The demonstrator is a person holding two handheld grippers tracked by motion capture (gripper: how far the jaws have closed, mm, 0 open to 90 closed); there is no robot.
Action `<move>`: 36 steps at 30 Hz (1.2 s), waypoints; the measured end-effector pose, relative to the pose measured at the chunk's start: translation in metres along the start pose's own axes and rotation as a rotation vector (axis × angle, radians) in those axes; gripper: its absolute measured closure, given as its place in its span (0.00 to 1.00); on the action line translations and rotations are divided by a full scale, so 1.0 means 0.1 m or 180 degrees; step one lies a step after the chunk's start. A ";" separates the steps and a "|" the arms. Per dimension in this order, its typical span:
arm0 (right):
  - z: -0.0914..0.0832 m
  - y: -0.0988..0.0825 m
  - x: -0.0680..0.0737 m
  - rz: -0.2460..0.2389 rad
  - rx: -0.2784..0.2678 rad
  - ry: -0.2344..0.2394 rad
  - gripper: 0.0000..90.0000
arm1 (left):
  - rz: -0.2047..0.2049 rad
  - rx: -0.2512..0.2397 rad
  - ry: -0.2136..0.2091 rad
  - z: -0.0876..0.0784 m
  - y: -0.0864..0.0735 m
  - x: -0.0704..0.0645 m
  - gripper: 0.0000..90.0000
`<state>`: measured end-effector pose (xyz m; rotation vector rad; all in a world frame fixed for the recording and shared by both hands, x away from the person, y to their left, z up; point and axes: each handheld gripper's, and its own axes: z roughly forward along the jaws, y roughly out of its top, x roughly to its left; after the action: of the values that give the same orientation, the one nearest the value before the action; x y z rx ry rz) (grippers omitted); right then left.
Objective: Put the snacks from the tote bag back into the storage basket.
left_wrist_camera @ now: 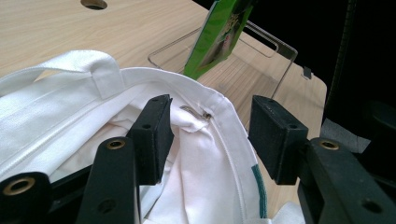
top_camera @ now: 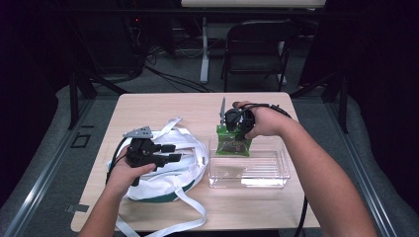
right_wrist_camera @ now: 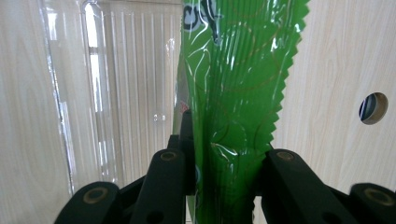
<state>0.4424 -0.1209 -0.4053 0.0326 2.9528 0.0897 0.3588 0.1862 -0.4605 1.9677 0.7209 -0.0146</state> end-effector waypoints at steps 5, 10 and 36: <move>0.06 0.02 -0.05 -0.0014 0.0007 -0.0002 0.84 | 0.0001 -0.0002 0.0004 0.00 0.00 0.00 0.55; 0.13 0.05 -0.09 -0.0049 0.0038 -0.0009 0.84 | -0.0003 0.0002 0.0009 -0.01 0.00 0.01 0.55; 0.47 0.14 -0.20 -0.0095 0.0058 -0.0017 0.83 | -0.0021 -0.0053 0.0025 -0.05 -0.01 0.02 0.55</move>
<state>0.4709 -0.1046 -0.4464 -0.0085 2.9479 0.0583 0.3588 0.1914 -0.4596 1.9504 0.7303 -0.0048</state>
